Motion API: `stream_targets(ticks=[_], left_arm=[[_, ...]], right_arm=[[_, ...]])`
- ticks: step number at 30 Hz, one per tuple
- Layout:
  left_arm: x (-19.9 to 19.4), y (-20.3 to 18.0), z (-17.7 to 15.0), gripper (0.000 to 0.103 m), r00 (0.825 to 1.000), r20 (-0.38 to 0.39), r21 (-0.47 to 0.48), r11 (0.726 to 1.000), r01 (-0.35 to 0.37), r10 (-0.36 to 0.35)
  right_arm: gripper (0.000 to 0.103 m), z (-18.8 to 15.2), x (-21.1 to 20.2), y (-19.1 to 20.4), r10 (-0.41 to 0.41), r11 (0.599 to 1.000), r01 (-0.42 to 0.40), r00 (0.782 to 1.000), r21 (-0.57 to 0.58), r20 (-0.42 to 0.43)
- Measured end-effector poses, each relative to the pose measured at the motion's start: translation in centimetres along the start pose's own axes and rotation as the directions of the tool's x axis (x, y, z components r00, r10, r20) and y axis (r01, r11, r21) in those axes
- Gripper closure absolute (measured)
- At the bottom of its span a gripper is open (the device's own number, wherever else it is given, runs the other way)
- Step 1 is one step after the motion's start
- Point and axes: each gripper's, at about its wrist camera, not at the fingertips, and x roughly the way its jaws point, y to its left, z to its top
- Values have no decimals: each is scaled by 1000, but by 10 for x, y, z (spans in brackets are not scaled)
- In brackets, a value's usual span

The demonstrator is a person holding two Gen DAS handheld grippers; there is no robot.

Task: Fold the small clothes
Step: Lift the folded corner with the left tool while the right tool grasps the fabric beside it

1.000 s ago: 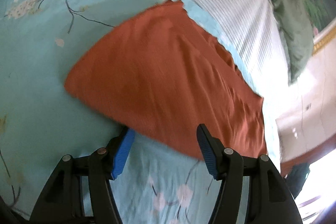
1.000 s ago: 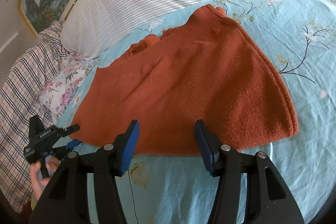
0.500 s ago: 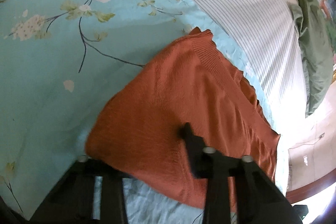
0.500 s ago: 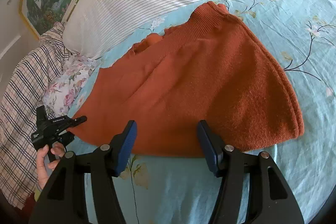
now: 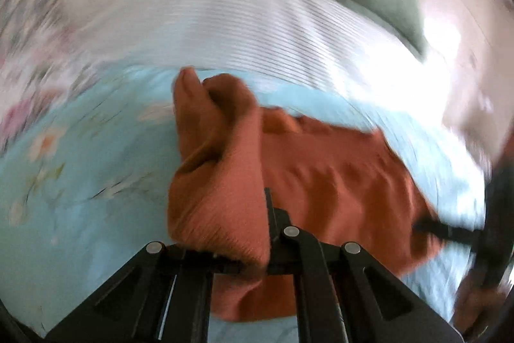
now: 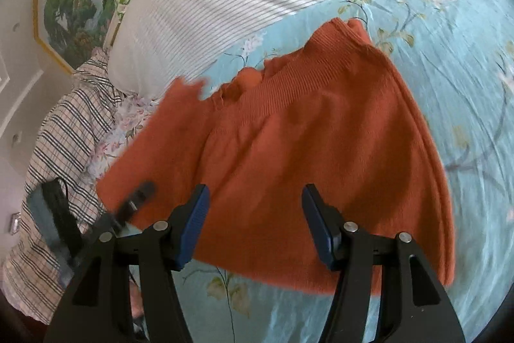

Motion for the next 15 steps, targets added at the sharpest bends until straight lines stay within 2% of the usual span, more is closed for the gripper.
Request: stream_targets(ticks=[3, 5, 7, 9, 15], left_arm=[[11, -49, -18, 97, 1000, -27, 189, 982, 8, -3], [18, -66, -30, 97, 999, -42, 264, 964, 6, 5], [24, -76, -41, 97, 998, -45, 318, 948, -28, 44], [28, -81, -47, 97, 997, -39, 355, 934, -51, 69], [28, -85, -53, 97, 995, -35, 389, 919, -69, 89]], right_arm=[[42, 16, 18, -1, 34, 999, -33, 998, 13, -56], [40, 26, 36, 2, 68, 998, -66, 993, 21, -96], [34, 35, 57, 6, 115, 993, -111, 983, 33, -144], [33, 46, 81, 12, 122, 993, -118, 976, 31, -182], [33, 75, 156, 32, 86, 996, -91, 950, -2, -301]])
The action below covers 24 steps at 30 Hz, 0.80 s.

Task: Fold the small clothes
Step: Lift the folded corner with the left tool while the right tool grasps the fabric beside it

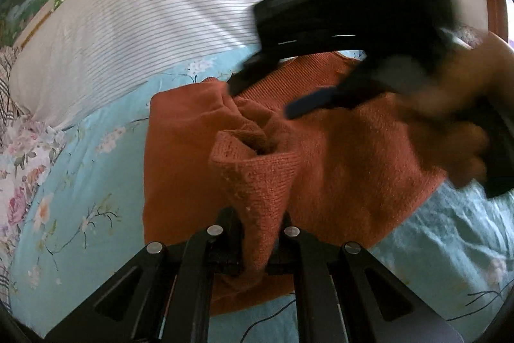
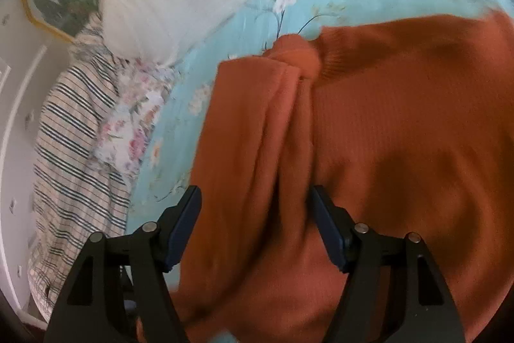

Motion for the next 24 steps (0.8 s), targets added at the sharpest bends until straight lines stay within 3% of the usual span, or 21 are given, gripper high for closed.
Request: stream_targets(ticks=[1, 3, 4, 7, 11, 17, 21, 24], left_arm=[[0, 0, -1, 97, 1000, 0, 4, 1000, -2, 2], [1, -1, -2, 97, 1000, -6, 5, 1000, -2, 2], [2, -1, -2, 97, 1000, -10, 7, 1000, -3, 3], [0, -3, -2, 97, 1000, -13, 13, 1000, -8, 8], [-11, 1, 10, 97, 1000, -1, -6, 1000, 16, -16], [-33, -19, 54, 96, 981, 67, -46, 982, 183, -180], [-31, -57, 74, 96, 960, 98, -32, 964, 265, -261], [-19, -81, 77, 96, 947, 72, -37, 948, 317, -314]], right_arm=[[33, 5, 10, 3, -4, 1000, 4, 1000, -11, -20], [58, 10, 23, 12, -33, 998, 30, 999, -60, -41], [76, 11, 24, 15, -47, 996, 44, 998, -77, -40], [86, 12, 4, 24, -35, 992, 37, 999, -123, 16], [87, 14, -48, 29, -17, 985, 35, 994, -168, 106], [87, 10, -115, -1, -96, 978, 130, 974, -163, 203], [87, -1, -132, -49, -155, 983, 172, 967, -69, 201], [87, -7, -133, -72, -174, 982, 185, 968, -46, 182]])
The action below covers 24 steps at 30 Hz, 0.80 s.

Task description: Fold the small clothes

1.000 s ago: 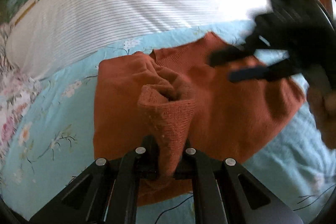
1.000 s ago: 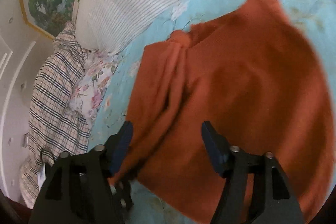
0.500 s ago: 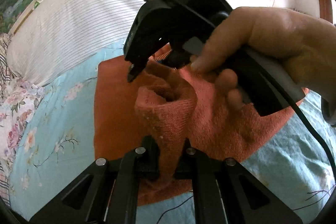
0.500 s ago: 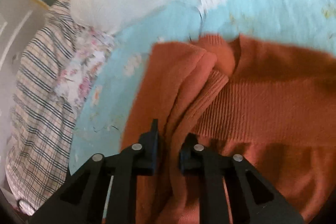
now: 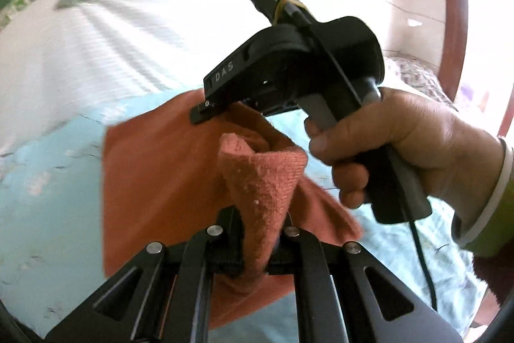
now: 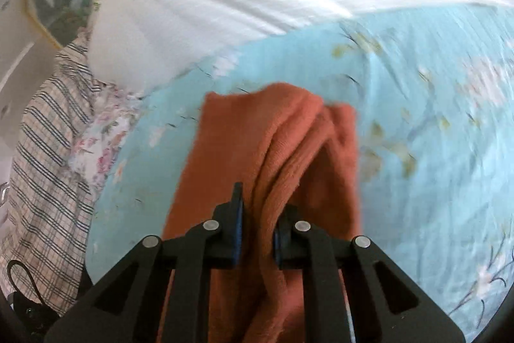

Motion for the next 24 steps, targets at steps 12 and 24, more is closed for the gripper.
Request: stream_targets(ticks=[12, 24], left_arm=[[44, -7, -14, 90, 994, -108, -1, 1000, 29, -29], [-22, 58, -38, 32, 992, -78, -143, 986, 83, -95]], right_arm=[[81, -12, -1, -30, 16, 998, -17, 1000, 53, 11], [30, -46, -44, -16, -41, 997, 37, 997, 62, 67]])
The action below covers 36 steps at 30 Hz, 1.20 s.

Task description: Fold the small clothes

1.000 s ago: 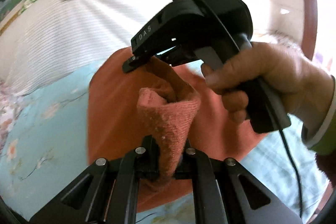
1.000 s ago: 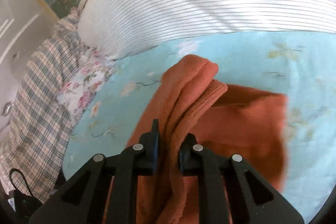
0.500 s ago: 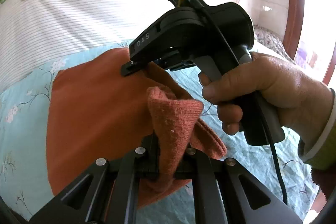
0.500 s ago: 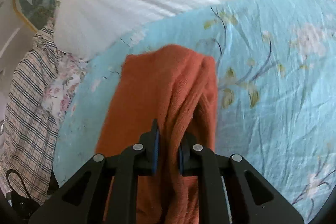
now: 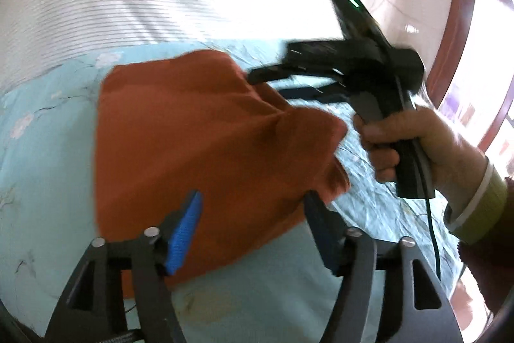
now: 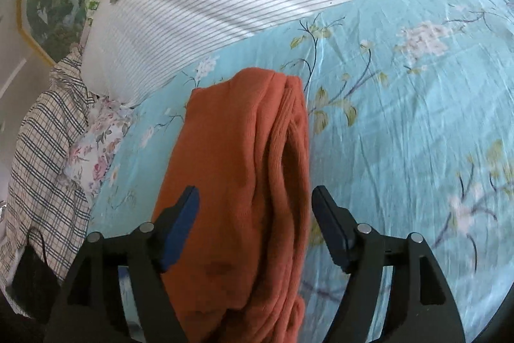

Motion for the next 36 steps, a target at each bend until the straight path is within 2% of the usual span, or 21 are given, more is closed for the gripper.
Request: stream_targets(ticks=[2, 8, 10, 13, 18, 20, 22, 24, 25, 26, 27, 29, 33, 36], left_arm=[[-16, 3, -8, 26, 1000, 12, -31, 999, -19, 19], [-25, 62, -12, 24, 998, -12, -172, 983, -61, 60], [-12, 86, -7, 24, 999, -32, -240, 970, -36, 30], [5, 112, -7, 22, 997, -54, -339, 940, 34, -56], [44, 136, -6, 22, 989, -102, -408, 911, 54, -105], [60, 144, -7, 22, 983, -121, -450, 890, 71, -140], [69, 151, -3, 19, 982, -94, -474, 875, 99, -162], [78, 153, 4, 20, 982, -89, -480, 871, 104, -166], [82, 153, 8, 21, 981, -87, -482, 869, 109, -171], [89, 154, 11, 25, 980, -82, -487, 866, 118, -180], [94, 155, 13, 37, 978, -82, -492, 861, 126, -190], [104, 155, 13, 48, 973, -96, -510, 850, 131, -208], [100, 150, 15, 71, 977, -76, -487, 863, 138, -199], [82, 149, 15, 76, 976, -44, -479, 862, 167, -213]], right_arm=[[29, -6, -2, -1, -5, 1000, 5, 1000, 6, -6], [28, -9, 3, -7, -7, 1000, 8, 1000, 29, -28], [28, -7, 8, -8, 2, 999, -1, 999, 38, -36], [28, -7, 16, -12, 20, 998, -17, 999, 56, -50], [28, -6, 29, -17, 27, 997, -22, 997, 76, -66], [28, -4, 34, -20, 41, 996, -35, 997, 85, -72], [28, -2, 39, -20, 54, 995, -47, 996, 91, -75], [28, 0, 46, -18, 62, 995, -54, 994, 88, -92], [33, 0, 51, -16, 65, 995, -57, 992, 79, -108], [44, 0, 54, -15, 63, 996, -54, 991, 76, -120], [49, -1, 58, -13, 71, 995, -60, 988, 81, -140], [61, -4, 58, -10, 87, 993, -74, 986, 92, -146], [72, -10, 49, 0, 112, 989, -101, 988, 105, -109], [74, -17, 46, 17, 141, 987, -132, 984, 87, -105]])
